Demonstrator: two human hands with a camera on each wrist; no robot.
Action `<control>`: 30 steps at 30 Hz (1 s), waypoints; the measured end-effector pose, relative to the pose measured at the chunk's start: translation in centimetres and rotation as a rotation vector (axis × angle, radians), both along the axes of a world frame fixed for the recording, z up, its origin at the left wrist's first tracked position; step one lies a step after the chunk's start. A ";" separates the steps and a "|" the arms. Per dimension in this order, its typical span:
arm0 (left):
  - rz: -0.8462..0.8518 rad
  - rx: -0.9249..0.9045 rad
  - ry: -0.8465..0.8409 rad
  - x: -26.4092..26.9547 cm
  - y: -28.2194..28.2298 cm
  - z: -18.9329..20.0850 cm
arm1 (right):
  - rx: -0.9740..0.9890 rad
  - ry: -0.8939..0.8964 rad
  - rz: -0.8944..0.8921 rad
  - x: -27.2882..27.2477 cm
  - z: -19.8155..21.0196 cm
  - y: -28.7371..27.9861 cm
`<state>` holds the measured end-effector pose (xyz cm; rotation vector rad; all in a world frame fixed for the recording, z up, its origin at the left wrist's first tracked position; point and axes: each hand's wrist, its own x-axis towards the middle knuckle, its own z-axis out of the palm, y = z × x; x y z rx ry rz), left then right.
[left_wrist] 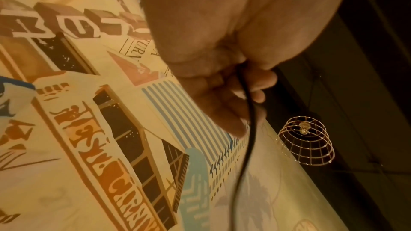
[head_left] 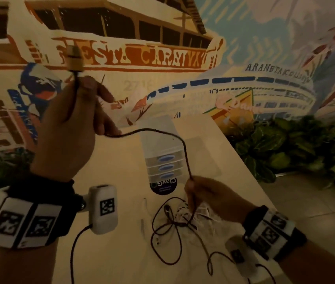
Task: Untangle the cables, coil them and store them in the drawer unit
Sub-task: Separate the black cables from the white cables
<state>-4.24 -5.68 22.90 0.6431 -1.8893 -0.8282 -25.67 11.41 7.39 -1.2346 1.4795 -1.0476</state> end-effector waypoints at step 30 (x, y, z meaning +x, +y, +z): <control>0.214 -0.406 -0.336 -1.7 1.5 -3.0 | -0.222 0.315 0.002 -0.9 2.3 -2.0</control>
